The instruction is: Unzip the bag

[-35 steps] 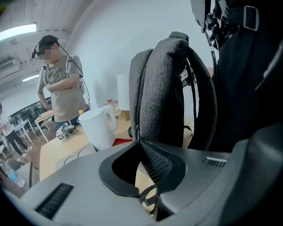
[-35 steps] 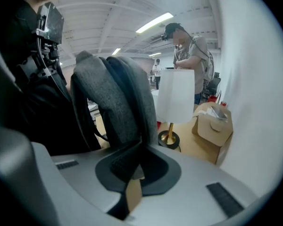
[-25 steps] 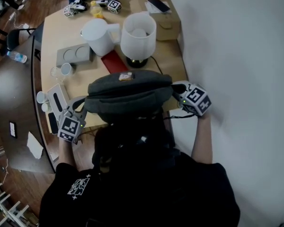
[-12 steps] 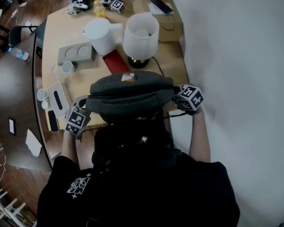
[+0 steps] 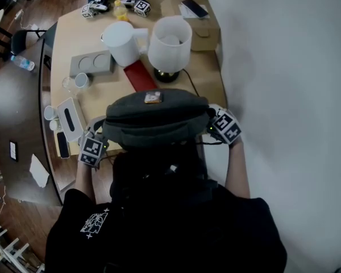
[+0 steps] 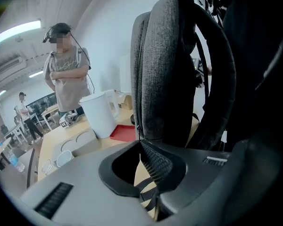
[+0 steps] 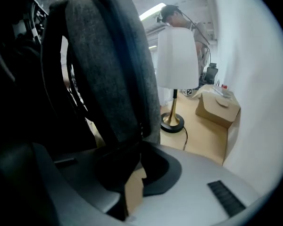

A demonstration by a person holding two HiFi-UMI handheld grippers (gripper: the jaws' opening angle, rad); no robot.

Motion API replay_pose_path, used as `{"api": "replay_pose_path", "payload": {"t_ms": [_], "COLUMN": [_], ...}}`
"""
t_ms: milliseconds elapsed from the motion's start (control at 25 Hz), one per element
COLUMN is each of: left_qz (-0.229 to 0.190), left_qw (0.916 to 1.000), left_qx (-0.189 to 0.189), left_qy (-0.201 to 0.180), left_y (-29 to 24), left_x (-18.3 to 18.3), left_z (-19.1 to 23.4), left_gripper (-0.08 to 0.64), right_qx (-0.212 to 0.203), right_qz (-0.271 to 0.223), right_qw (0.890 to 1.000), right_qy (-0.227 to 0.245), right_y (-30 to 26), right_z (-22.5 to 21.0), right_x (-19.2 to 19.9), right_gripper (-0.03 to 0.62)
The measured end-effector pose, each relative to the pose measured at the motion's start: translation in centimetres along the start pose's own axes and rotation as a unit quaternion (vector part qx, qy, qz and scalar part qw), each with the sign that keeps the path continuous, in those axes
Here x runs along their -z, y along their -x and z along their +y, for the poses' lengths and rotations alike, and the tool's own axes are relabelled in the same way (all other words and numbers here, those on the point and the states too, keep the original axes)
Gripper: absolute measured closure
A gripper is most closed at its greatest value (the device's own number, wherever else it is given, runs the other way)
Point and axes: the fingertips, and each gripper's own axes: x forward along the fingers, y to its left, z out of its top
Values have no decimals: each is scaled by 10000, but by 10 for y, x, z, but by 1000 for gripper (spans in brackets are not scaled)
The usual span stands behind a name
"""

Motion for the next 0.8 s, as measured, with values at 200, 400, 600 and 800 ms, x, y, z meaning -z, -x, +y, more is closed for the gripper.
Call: {"api": "replay_pose_path", "payload": {"t_ms": [200, 400, 600, 800], "left_qz": [-84, -123, -148, -704], "left_qw": [9996, 9992, 9989, 9926], "left_qx": [-273, -374, -422, -798], "left_qy": [-37, -97, -102, 593], "left_y": [4, 13, 25, 52], "left_x": [-8, -12, -22, -26], "left_z": [6, 8, 4, 31], "left_gripper": [555, 545, 528, 522], "right_qx": [268, 462, 480, 535], "right_qz": [-209, -551, -660, -794], "right_qw": [9994, 9973, 9967, 9954], "right_qy": [-51, -164, -42, -13], "right_y": [6, 30, 53, 70], "right_z": [-4, -12, -10, -14], "right_x": [-1, -6, -21, -33], "right_gripper": [548, 534, 517, 518]}}
